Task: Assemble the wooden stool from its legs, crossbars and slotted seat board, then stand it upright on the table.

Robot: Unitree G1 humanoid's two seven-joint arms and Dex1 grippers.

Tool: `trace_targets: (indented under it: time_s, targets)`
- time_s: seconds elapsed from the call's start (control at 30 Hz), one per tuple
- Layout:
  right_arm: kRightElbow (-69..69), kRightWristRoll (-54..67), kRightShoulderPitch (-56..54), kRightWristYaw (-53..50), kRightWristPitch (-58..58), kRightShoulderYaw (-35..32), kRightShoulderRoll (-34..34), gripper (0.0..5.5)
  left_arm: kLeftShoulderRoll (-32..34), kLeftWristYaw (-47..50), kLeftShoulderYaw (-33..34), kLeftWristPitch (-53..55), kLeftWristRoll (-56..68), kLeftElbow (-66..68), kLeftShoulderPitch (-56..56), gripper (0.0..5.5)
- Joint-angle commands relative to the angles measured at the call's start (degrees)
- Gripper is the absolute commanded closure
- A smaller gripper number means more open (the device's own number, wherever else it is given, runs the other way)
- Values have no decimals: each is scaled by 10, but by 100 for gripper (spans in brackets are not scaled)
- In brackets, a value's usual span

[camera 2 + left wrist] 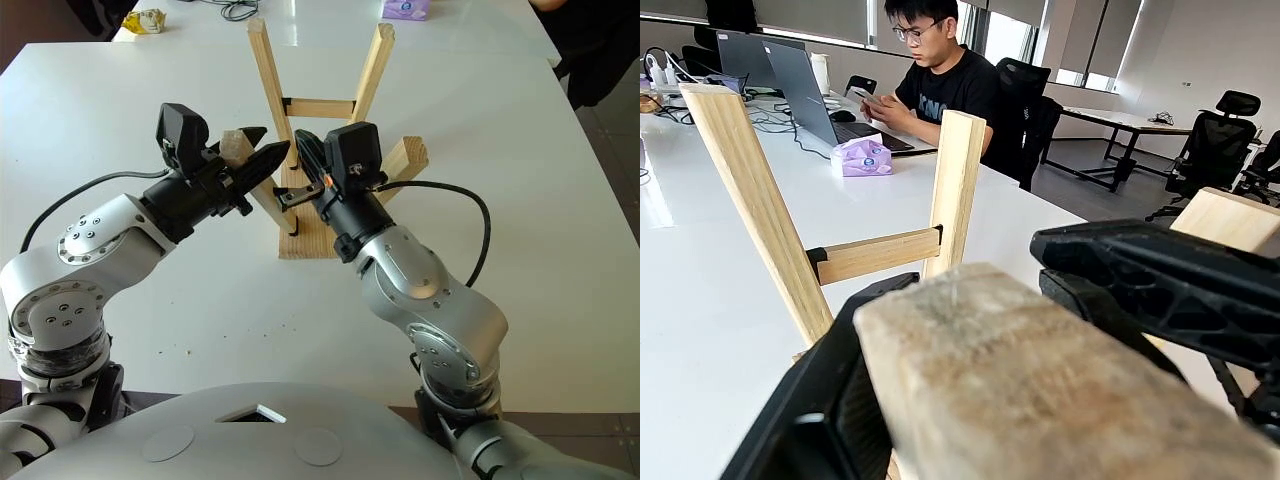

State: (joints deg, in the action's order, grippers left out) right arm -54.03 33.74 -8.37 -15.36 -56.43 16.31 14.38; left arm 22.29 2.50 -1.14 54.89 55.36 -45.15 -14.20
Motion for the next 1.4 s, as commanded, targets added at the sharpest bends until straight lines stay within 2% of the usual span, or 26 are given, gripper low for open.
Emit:
trace_targets:
  time_s: [0.03,0.23,0.33,0.4,0.5,0.6,0.67,0.73,0.77,0.8,0.9,1.0,1.13,1.2,1.3,1.4]
  targets:
    - [45,-72,57,33,-34,97,96,550,9,11,-11,29,-10,7,6,348]
    - [40,-93,20,57,-15,74,46,550,4,13,-22,34,-11,8,-1,349]
    - [29,-83,-4,68,-3,28,10,550,10,15,-26,37,-16,7,3,349]
    - [14,-40,-28,85,14,-33,-24,550,15,14,-26,36,-24,9,5,349]
    - [23,140,-93,90,33,-186,-67,550,23,8,-22,27,-36,14,10,349]
    - [74,348,-190,66,77,-315,-11,550,32,-10,-16,2,-50,13,29,349]
    - [109,444,-237,58,101,-367,40,550,34,-14,-14,-9,-54,11,40,349]
    - [157,462,-261,76,103,-415,95,550,31,-13,-11,-19,-59,11,55,349]
    - [192,424,-259,87,89,-429,125,550,28,-8,-10,-23,-65,10,64,349]
    - [228,366,-239,91,77,-429,155,550,27,-7,-11,-27,-70,11,72,349]
    - [302,152,-124,142,109,-348,259,550,17,5,-12,-35,-77,0,95,349]
    - [344,61,-75,133,140,-339,269,550,13,7,-14,-38,-78,-6,101,349]
    - [269,91,-57,161,120,-293,207,550,13,5,-22,-38,-83,0,99,349]
    - [160,160,-30,177,89,-220,168,550,6,6,-31,-33,-82,5,89,349]
    - [63,220,-17,126,59,-129,90,550,-10,8,-65,-24,-84,15,67,356]
    - [67,208,-22,95,45,-120,60,550,-20,5,-93,-24,-100,29,62,386]
